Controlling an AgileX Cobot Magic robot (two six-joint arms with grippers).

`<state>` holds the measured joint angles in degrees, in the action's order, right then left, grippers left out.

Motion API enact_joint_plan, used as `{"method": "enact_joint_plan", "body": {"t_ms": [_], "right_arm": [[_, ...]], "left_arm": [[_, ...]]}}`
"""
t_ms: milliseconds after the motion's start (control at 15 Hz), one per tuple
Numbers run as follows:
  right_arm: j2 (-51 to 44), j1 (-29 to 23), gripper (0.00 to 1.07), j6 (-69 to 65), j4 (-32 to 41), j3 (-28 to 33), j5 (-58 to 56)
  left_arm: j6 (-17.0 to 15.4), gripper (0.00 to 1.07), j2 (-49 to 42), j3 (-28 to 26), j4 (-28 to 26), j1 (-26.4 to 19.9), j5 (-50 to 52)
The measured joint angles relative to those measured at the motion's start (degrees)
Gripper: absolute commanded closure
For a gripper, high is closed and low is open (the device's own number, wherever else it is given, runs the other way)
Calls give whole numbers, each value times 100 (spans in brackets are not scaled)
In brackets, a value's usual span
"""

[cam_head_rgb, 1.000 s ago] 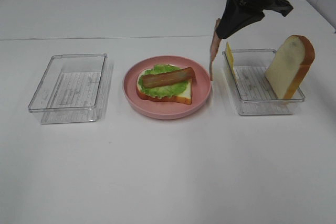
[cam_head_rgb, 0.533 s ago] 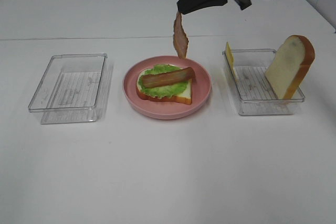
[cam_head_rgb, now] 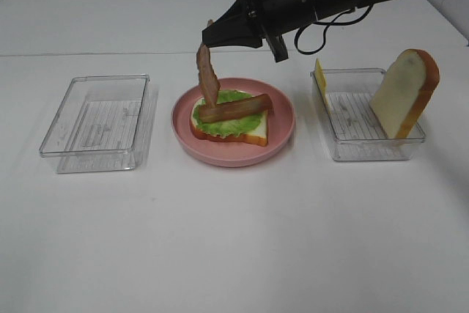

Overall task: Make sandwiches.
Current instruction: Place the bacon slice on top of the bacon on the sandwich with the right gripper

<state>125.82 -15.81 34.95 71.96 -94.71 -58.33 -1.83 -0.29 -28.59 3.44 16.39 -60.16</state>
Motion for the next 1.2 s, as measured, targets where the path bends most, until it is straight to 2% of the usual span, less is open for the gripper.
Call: {"method": "enact_joint_plan", "body": {"t_ms": [133,333,467,800,1200], "right_arm": [[229,-264,107,155,384,0,264],[246,-304,107,275,476,0,544],[246,-304,107,57,-206,0,1008],[246,-304,107,-1094,-2143,0,1364],[115,-304,107,-1770,-3340,0,1742]], "left_arm": [[0,49,0,0,0,0,0],[0,49,0,0,0,0,0],[0,49,0,0,0,0,0],[0,49,0,0,0,0,0],[0,49,0,0,0,0,0]]}}
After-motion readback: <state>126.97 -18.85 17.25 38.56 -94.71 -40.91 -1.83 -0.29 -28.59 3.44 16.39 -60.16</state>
